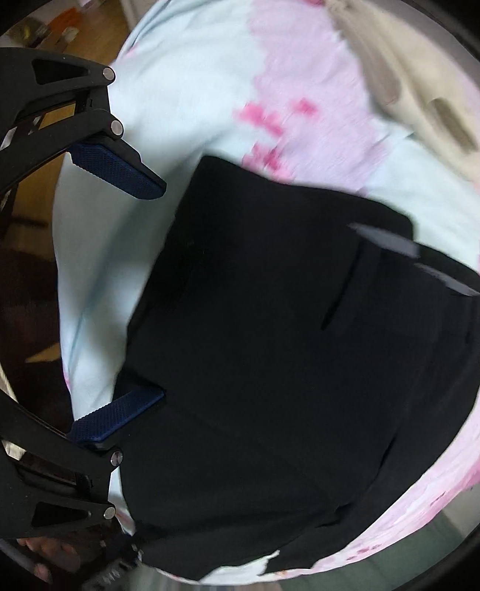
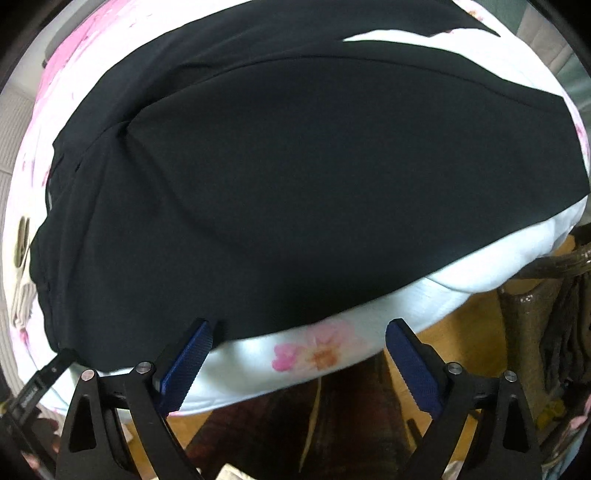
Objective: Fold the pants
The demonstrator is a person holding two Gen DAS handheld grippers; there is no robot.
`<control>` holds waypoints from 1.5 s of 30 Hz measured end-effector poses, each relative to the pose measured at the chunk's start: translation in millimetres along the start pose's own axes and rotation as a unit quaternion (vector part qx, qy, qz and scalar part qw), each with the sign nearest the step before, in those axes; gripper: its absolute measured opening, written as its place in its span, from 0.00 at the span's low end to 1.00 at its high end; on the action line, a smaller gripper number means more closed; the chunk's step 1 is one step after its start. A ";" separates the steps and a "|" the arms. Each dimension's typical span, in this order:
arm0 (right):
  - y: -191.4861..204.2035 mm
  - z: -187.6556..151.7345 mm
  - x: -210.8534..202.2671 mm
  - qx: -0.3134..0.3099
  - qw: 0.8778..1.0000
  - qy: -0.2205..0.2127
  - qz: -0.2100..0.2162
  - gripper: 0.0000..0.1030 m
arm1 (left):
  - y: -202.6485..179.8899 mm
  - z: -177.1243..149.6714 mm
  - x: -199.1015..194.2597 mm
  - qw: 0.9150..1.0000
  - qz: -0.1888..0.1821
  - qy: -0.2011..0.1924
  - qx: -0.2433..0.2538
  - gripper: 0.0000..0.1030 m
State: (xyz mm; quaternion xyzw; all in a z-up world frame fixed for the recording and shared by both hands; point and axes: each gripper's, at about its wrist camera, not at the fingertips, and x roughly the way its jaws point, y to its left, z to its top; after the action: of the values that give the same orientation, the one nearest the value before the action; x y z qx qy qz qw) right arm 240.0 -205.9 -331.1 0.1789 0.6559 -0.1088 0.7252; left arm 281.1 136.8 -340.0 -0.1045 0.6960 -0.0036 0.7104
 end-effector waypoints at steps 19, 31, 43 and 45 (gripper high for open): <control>8.8 24.7 -3.7 -0.029 0.999 0.022 0.018 0.17 | -3.3 10.7 -32.0 0.995 -0.076 0.015 -0.057 0.19; 25.8 94.1 -129.0 -0.058 0.985 -0.121 0.111 0.10 | -38.1 60.3 -168.8 0.983 -0.091 -0.154 -0.030 0.13; 89.3 262.8 -130.6 -0.132 0.973 -0.152 0.116 0.10 | -81.8 233.4 -139.9 0.981 -0.028 -0.189 -0.045 0.13; 107.4 288.1 -115.3 -0.149 0.972 -0.141 0.112 0.10 | -79.8 263.2 -125.4 0.984 -0.005 -0.173 -0.051 0.13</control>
State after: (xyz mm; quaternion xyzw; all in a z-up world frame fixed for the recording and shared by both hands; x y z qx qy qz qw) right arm 531.7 -232.7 -182.6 0.1238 0.5319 0.0477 0.8363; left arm 548.9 115.4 -201.4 -0.1430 0.5615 0.0459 0.8137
